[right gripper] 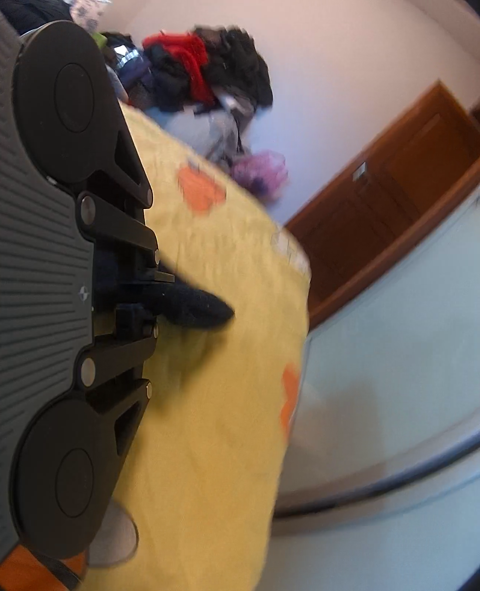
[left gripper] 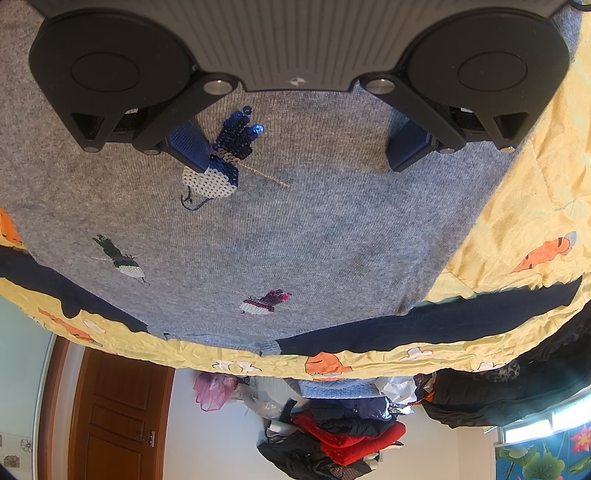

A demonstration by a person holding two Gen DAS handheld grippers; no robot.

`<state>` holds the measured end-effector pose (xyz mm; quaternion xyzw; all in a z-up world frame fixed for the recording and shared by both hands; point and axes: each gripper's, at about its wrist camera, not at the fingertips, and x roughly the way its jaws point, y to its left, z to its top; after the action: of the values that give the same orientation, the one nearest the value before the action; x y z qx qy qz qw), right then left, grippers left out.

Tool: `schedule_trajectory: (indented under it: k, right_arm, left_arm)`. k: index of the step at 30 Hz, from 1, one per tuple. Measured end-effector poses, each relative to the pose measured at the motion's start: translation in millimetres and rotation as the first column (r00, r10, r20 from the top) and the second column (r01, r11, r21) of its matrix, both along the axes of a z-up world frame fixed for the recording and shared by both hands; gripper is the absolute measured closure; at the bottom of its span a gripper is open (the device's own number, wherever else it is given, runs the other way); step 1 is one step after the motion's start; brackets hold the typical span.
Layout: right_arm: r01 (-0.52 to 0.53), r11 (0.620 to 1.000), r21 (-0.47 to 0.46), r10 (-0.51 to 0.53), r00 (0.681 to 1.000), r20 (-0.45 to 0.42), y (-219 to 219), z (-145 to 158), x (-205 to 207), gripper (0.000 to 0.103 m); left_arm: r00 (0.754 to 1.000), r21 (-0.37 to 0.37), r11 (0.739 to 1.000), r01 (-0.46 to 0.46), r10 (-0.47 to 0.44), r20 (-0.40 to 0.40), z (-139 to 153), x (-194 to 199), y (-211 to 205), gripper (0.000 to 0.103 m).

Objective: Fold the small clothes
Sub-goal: 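Grasp a navy sleeve with the right tool, fold it across the sweater body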

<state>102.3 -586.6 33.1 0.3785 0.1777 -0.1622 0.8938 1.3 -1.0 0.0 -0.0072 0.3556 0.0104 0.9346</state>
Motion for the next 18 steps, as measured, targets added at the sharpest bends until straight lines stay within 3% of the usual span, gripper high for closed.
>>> schedule_trajectory:
  k: [4,7,9,15,18]
  right_arm:
    - [-0.183,0.981,-0.058,0.189,0.976,0.110,75.1,42.8,16.6,0.086]
    - [-0.360,0.930,-0.071,0.366,0.918,0.153,151.0,58.6,39.7,0.086]
    - [-0.460,0.886,-0.050,0.462,0.874,0.150,202.7,53.8,58.5,0.086]
    - [-0.634,0.773,0.015,0.634,0.774,0.015,336.8,11.0,103.6,0.085]
    - [-0.647,0.761,0.058,0.649,0.756,-0.084,369.3,-3.5,102.1,0.064]
  left_arm:
    - [1.000,0.000,1.000,0.000,0.000,0.000,0.0,0.0,-0.8,0.000]
    - [1.000,-0.001,1.000,0.000,0.000,0.001,0.0,-0.1,-0.7,0.000]
    - [1.000,-0.005,1.000,0.001,-0.001,0.001,0.2,-0.2,-0.6,0.000]
    - [1.000,-0.018,1.000,0.003,-0.003,0.007,0.4,-1.1,0.6,0.000]
    - [1.000,-0.024,1.000,0.005,-0.005,0.009,0.4,-2.0,1.1,0.000]
